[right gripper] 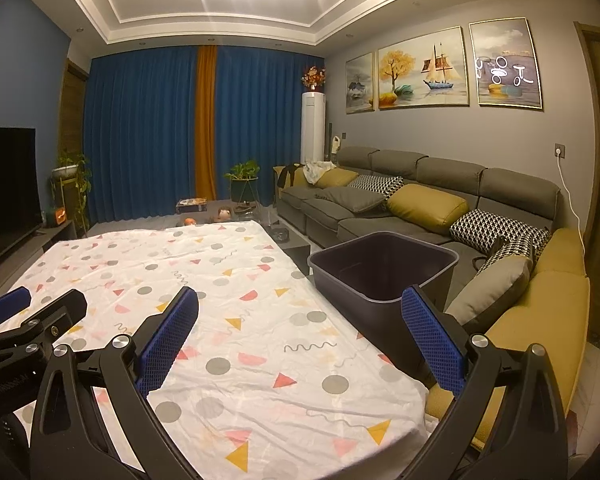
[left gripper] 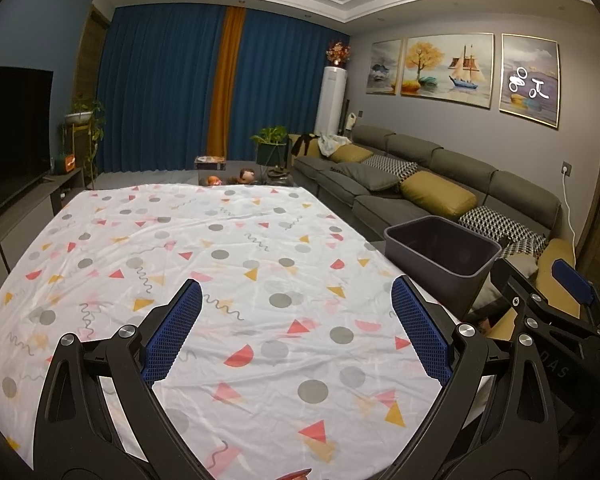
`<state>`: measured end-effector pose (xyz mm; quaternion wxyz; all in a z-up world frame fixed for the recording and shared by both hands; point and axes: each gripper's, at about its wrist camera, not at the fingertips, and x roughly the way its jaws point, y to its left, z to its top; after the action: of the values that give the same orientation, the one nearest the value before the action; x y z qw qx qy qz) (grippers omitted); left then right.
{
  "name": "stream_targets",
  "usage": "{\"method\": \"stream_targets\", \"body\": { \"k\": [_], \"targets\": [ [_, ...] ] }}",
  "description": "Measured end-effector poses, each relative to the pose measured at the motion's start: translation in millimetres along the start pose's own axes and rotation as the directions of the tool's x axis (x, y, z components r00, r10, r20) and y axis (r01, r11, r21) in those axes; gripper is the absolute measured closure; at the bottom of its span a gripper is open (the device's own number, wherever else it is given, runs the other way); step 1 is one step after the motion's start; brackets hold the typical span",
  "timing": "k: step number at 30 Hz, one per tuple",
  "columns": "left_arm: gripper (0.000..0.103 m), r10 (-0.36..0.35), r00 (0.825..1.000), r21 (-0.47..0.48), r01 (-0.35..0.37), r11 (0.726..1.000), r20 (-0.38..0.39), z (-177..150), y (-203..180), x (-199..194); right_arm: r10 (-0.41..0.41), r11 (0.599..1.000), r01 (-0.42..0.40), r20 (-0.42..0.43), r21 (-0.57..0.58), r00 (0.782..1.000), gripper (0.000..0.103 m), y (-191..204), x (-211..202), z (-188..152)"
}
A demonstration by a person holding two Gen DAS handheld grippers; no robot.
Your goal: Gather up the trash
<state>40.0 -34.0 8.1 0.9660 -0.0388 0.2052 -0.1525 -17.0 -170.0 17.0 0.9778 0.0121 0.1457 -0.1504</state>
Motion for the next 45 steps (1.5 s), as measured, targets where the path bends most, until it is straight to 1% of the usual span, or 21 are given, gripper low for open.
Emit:
{"method": "stream_targets", "body": {
  "k": [27,29,31,33,45],
  "targets": [
    [0.009,-0.003,1.000,0.008,0.003,1.000,0.012,1.9,-1.4,-3.7,0.006,1.000,-0.006,0.000,0.000,1.000,0.005,0.7,-0.9,-0.1],
    [0.012,-0.004,1.000,0.013,0.003,1.000,0.016,2.6,-1.4,-3.7,0.006,1.000,-0.006,-0.001,0.000,1.000,0.005,1.0,-1.0,-0.2],
    [0.018,-0.006,1.000,0.018,0.006,1.000,0.016,1.9,-2.4,-4.3,0.007,1.000,-0.007,-0.002,0.000,1.000,0.005,2.0,-0.8,0.2],
    [0.022,-0.009,1.000,0.021,0.009,1.000,0.012,2.2,-2.3,-3.4,0.007,1.000,-0.007,-0.001,0.001,1.000,0.005,2.1,-1.2,0.8],
    [0.023,-0.009,1.000,0.022,0.009,1.000,0.011,2.2,-2.5,-3.5,0.010,1.000,-0.010,-0.001,0.001,1.000,0.005,1.8,-0.4,2.7]
  ]
}}
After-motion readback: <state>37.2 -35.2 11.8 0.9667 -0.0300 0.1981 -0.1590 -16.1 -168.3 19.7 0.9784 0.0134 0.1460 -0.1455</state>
